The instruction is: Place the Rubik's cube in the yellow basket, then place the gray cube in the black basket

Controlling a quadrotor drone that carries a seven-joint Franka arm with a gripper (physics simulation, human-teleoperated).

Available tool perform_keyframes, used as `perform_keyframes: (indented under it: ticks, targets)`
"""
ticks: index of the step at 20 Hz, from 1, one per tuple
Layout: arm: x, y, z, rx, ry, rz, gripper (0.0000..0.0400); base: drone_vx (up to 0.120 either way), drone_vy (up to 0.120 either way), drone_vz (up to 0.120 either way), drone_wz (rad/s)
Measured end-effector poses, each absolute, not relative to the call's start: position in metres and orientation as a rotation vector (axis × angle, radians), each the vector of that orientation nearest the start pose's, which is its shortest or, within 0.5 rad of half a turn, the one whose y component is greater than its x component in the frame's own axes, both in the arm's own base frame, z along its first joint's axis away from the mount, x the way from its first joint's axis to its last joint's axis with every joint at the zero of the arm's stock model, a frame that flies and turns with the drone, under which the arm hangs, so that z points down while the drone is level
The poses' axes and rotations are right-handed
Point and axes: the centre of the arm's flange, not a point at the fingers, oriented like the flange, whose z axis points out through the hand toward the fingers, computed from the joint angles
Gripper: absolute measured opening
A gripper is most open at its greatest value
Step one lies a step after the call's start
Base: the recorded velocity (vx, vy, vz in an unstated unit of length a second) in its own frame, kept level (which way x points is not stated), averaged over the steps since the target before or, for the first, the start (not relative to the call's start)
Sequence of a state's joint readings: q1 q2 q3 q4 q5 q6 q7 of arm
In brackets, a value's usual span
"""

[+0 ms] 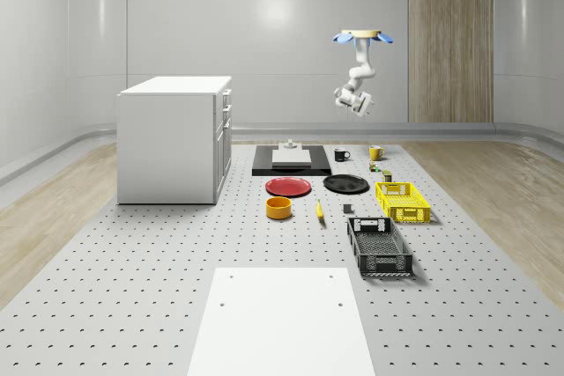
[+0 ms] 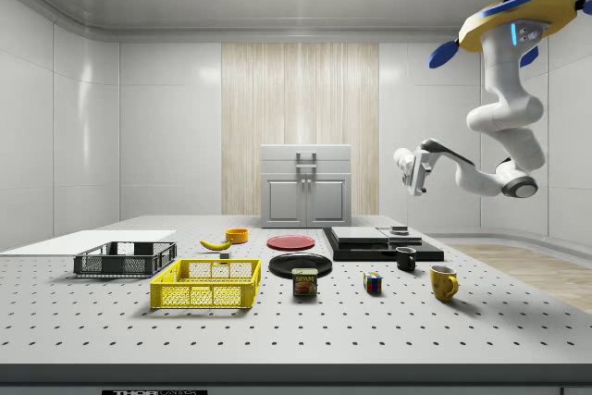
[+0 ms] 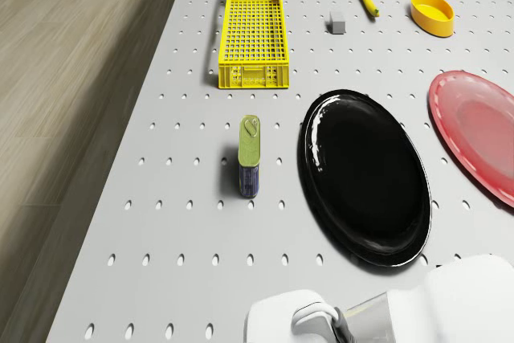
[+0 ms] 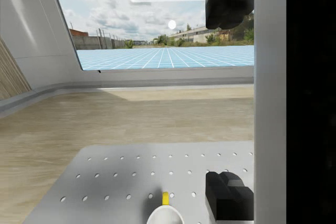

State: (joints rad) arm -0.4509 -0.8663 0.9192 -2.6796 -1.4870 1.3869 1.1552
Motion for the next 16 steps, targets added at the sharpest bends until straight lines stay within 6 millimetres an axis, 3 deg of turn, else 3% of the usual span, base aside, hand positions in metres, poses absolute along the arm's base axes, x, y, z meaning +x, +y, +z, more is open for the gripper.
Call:
perform_keyframes:
  ticks: [3, 7, 12, 16]
  targets:
    - [0.307, 0.052, 0.507, 0.531, -0.234, 0.778, 0.04, 0.12, 0.0, -0.12, 0.0]
    - [0.307, 0.027, 0.496, 0.262, -0.119, 0.786, 0.04, 0.12, 0.0, -0.12, 0.0]
    - [0.307, 0.011, 0.492, 0.107, -0.051, 0.786, 0.04, 0.12, 0.0, -0.12, 0.0]
    - [0.307, 0.005, 0.491, 0.052, -0.026, 0.785, 0.04, 0.12, -0.11, -0.12, 0.0]
